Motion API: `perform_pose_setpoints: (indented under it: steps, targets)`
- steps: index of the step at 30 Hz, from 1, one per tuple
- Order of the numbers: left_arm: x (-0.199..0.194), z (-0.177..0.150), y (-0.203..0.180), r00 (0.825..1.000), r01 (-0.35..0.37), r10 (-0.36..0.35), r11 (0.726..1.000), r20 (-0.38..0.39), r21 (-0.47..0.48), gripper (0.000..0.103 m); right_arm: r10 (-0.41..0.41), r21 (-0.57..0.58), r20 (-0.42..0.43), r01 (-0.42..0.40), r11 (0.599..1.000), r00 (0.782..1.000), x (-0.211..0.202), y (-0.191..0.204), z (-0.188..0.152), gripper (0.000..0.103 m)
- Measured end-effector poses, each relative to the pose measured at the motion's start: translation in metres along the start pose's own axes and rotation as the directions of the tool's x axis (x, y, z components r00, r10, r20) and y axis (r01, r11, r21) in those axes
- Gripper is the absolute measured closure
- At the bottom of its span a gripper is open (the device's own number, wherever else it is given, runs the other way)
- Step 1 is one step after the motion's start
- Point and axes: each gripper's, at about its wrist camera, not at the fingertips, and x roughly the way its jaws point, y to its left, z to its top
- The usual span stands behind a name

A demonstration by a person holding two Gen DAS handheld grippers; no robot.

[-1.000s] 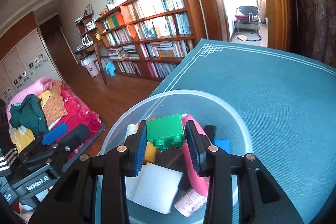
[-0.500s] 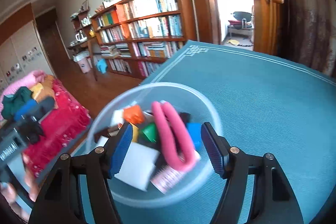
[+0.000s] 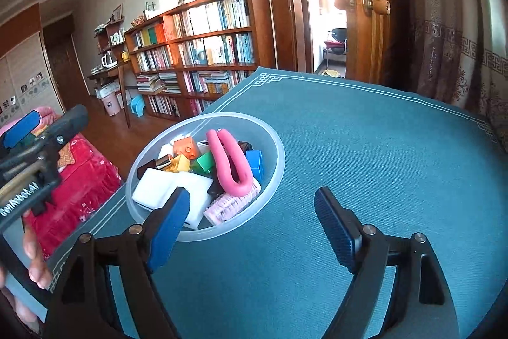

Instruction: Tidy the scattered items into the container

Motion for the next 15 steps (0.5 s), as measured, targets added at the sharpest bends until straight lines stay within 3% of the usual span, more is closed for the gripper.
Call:
perform_pose_setpoints:
  steps: [3, 6, 12, 15]
  targets:
    - [-0.012, 0.001, -0.005, 1.000, -0.027, 0.027, 1.000, 0.016, 0.014, 0.000, -0.002, -0.001, 0.020, 0.002, 1.000, 1.000, -0.011, 0.002, 0.000, 0.015]
    - [-0.018, 0.002, -0.004, 1.000, 0.018, -0.018, 1.000, 0.002, 0.000, 0.000, -0.026, -0.020, 0.042, 0.027, 0.999, 0.999, -0.017, 0.003, -0.001, 0.006]
    - [-0.021, 0.002, -0.002, 0.997, 0.053, -0.056, 0.997, -0.047, -0.050, 0.000, -0.091, -0.043, 0.062, 0.094, 0.995, 0.994, -0.020, 0.002, -0.001, 0.006]
    - [-0.020, 0.001, -0.003, 0.997, 0.040, -0.044, 0.998, -0.058, -0.056, 0.000, -0.070, -0.019, 0.042, 0.071, 0.997, 0.997, -0.018, -0.004, 0.005, 0.006]
